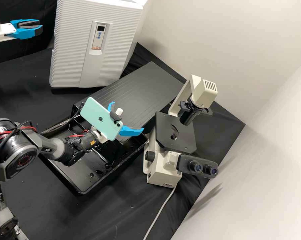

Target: Open the incubator door

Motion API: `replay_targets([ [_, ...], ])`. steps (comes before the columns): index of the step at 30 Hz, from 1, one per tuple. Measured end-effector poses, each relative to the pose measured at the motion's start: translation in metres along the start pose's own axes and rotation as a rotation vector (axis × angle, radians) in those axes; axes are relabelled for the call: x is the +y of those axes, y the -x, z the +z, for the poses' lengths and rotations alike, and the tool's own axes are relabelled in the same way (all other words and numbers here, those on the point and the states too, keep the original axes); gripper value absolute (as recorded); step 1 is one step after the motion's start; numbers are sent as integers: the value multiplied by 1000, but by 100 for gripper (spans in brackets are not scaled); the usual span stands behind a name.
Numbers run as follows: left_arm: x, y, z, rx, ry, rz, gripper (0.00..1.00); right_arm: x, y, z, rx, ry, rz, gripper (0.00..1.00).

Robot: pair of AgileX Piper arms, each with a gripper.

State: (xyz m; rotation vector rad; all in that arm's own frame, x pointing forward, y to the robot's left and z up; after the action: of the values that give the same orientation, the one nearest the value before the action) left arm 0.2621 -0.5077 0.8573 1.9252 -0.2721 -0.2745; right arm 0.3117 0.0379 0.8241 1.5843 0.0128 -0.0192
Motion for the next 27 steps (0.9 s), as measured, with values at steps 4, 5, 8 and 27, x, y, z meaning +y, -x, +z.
replay_targets([
  [4,-3,15,12,-15,25,7,0,0,0,0,0,0,0,100],
  [5,-3,16,13,-18,27,6,0,0,0,0,0,0,0,100],
  [8,-8,18,16,-14,26,-4,0,0,0,0,0,0,0,100],
  [27,-22,5,5,123,-26,-31,0,0,0,0,0,0,0,100],
])
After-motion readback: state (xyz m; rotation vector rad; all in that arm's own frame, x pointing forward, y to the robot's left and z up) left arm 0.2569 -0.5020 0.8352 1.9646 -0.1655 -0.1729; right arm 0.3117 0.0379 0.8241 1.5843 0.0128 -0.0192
